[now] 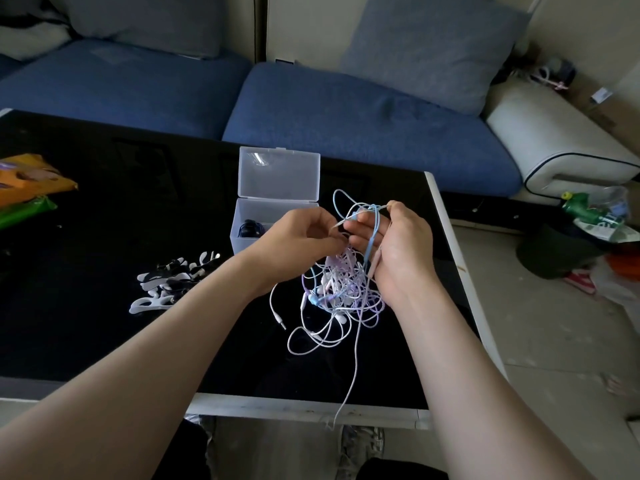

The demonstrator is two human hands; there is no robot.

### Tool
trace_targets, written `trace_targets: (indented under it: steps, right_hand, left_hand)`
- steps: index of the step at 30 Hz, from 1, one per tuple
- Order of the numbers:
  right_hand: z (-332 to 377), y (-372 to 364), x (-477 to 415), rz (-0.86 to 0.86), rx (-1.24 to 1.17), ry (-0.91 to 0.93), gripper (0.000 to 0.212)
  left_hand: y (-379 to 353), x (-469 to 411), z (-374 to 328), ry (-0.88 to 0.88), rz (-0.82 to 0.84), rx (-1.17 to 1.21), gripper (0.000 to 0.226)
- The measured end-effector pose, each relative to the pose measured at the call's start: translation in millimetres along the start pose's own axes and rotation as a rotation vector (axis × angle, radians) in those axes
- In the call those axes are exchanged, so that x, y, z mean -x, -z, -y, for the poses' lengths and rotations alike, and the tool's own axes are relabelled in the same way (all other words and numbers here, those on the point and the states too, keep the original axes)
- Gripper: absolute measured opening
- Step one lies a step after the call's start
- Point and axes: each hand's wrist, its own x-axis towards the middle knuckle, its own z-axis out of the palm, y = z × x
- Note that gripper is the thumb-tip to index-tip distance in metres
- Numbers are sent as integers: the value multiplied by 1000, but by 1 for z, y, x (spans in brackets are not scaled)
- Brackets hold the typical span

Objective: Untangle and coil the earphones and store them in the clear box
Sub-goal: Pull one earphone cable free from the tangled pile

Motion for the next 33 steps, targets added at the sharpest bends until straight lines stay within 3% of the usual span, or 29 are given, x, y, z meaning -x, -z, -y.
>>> trace_targets:
  steps: [3, 8, 14, 20, 23, 26, 30, 33]
  right_hand:
    - [0, 2, 0, -26, 34, 28, 21]
    - [-4, 11, -5, -81, 156, 135, 17]
    - [-6, 20, -9, -142, 562, 357, 19]
    - [-4, 32, -11, -62, 736, 158, 18]
    - [0, 38, -9, 23, 912, 222, 16]
    - [-1, 45, -10, 76, 1114, 345, 15]
    - [-1, 50, -12, 26, 1203, 509, 9]
    - [0, 53, -11, -41, 1158, 454, 31]
  left_hand:
    - [0, -1, 1, 35, -30, 12, 14]
    - [4, 3, -9, 101, 72, -35, 27]
    - [7, 2, -4, 154, -8, -248, 42]
    - [17, 0, 10, 212, -67, -458, 46]
    - [19, 0, 10, 228, -127, -575, 38]
    - [23, 0, 10, 209, -180, -681, 33]
    - [32, 2, 16, 122, -102, -726, 36]
    - [35, 3, 23, 71, -57, -796, 38]
